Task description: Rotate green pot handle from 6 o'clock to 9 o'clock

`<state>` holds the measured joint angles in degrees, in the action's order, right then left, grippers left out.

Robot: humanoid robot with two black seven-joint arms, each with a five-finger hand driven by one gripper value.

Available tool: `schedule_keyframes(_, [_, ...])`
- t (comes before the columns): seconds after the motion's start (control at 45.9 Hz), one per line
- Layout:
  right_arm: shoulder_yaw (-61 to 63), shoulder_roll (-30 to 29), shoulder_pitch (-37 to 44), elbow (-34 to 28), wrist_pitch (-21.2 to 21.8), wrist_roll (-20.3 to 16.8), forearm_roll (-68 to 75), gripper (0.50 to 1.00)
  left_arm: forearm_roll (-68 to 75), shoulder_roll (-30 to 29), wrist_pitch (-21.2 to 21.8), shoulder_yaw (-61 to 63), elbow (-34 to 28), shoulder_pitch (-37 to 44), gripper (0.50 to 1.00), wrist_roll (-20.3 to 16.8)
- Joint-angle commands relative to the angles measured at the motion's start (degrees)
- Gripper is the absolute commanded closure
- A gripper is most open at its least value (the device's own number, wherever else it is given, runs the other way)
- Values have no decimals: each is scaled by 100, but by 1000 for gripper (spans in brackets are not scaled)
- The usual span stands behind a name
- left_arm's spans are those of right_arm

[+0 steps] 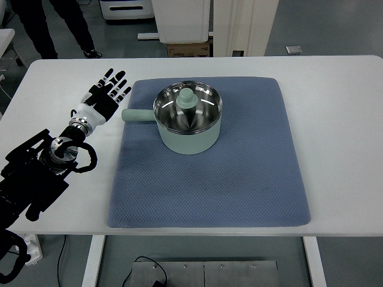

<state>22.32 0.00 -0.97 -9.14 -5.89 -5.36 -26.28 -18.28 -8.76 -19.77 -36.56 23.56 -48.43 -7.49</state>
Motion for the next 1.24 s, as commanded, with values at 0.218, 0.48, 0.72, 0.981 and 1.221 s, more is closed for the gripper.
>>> schedule_keyframes(0.218, [0,0,0,0,0,0,0,500,386,-20,-9,-9,0,-96,500,-165])
schedule_keyframes(0.48, [9,0,-9,0,0,0,9,500,474,-55,-18,-9,0,-272,500,-182])
schedule_keyframes(0.72, [9,0,-70,8,0,-27,0,500,887,-38,-26,-9,9,-281,500,-200])
schedule_keyframes(0.981, [9,0,-88,8,-9,-27,9,500,896,-55,-53,-9,9,-263,500,-191])
schedule_keyframes(1.221, [9,0,-88,17,-26,-18,9,500,896,-55,-62,-9,9,-263,500,-191])
